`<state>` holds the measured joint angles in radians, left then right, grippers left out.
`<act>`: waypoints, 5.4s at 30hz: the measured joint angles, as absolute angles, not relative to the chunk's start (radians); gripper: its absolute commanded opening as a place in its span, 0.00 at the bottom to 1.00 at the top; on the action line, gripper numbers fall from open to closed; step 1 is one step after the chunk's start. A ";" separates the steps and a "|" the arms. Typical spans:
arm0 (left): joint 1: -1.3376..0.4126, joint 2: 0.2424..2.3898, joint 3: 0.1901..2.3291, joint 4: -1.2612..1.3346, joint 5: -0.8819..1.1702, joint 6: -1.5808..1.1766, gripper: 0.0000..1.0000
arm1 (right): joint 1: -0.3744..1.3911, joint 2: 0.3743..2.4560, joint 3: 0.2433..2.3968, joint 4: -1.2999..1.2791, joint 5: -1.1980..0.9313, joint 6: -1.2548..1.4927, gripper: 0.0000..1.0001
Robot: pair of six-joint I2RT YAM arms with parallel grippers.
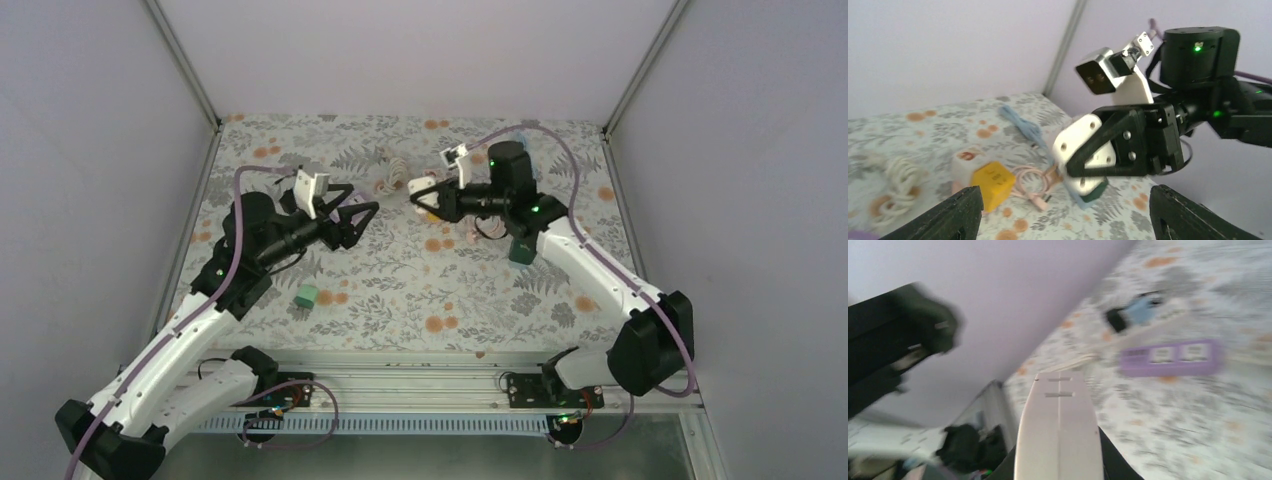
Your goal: Insert the plug
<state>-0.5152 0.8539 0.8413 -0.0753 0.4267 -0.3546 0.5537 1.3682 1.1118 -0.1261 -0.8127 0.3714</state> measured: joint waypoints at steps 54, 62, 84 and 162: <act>-0.515 0.757 0.779 -0.192 0.240 -0.165 1.00 | 0.076 1.677 1.346 -0.906 0.057 0.305 0.04; -0.515 0.781 0.779 -0.201 0.248 -0.164 1.00 | 0.070 1.678 1.346 -0.906 0.036 0.305 0.04; -0.515 0.803 0.779 -0.201 0.267 -0.164 1.00 | 0.069 1.683 1.346 -0.904 0.016 0.305 0.04; -0.515 0.840 0.780 -0.264 0.172 -0.165 1.00 | 0.080 1.696 1.359 -0.897 0.070 0.337 0.04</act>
